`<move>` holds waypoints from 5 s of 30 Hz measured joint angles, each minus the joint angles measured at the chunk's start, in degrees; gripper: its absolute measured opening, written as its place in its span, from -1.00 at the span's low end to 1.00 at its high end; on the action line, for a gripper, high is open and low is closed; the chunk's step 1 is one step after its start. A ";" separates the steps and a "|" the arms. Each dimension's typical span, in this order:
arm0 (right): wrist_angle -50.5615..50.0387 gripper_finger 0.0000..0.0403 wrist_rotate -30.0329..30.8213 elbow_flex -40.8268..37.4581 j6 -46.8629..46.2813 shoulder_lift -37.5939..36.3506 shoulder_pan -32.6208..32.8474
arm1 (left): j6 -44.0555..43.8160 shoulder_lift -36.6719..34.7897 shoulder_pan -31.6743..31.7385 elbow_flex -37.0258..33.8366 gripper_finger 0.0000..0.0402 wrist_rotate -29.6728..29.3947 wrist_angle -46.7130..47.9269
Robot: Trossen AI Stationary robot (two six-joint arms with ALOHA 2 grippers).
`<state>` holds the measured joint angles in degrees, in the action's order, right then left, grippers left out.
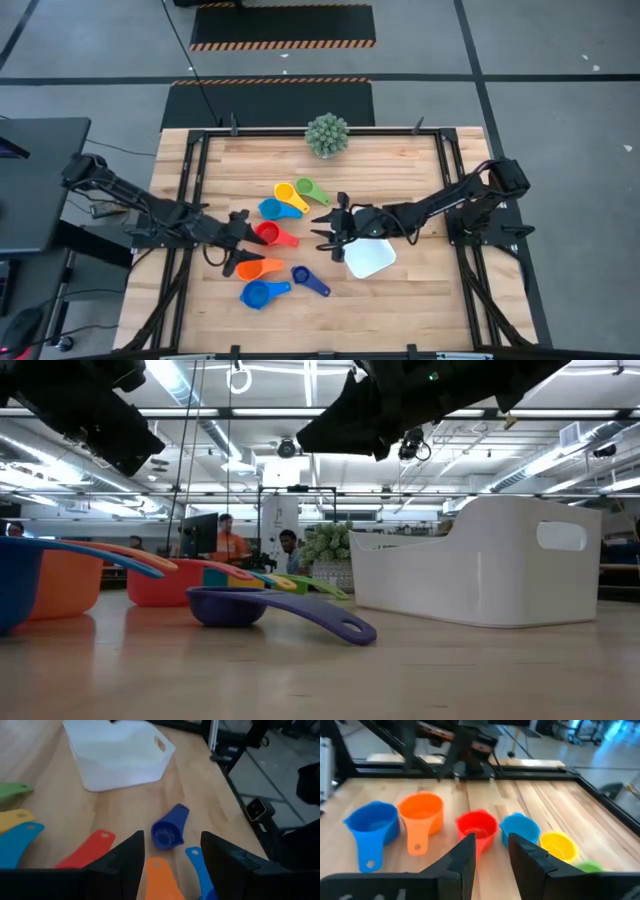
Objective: Nest measuring cups in basket
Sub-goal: Stack the blue measuring cup on top of the orange measuring cup
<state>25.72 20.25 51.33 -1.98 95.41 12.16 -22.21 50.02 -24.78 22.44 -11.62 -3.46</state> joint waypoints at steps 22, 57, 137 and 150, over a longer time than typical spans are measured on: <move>-3.28 -0.39 3.13 0.00 -2.99 -0.39 4.42 | -7.60 20.06 -6.96 19.15 0.00 -3.87 14.82; -3.57 -0.39 4.79 -0.05 -3.97 -0.39 7.90 | -16.14 45.98 -10.14 44.63 0.02 4.49 38.92; -2.82 -0.39 4.13 -0.05 -0.85 0.13 7.98 | -9.64 57.98 -5.44 58.48 -0.18 11.85 51.64; -2.36 -0.39 4.12 -0.03 -1.16 0.05 7.98 | -3.99 59.91 -5.04 58.24 -0.07 9.91 49.35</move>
<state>23.35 24.36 51.31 -3.13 95.46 20.14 -26.20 109.93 -29.81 80.68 -1.71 45.89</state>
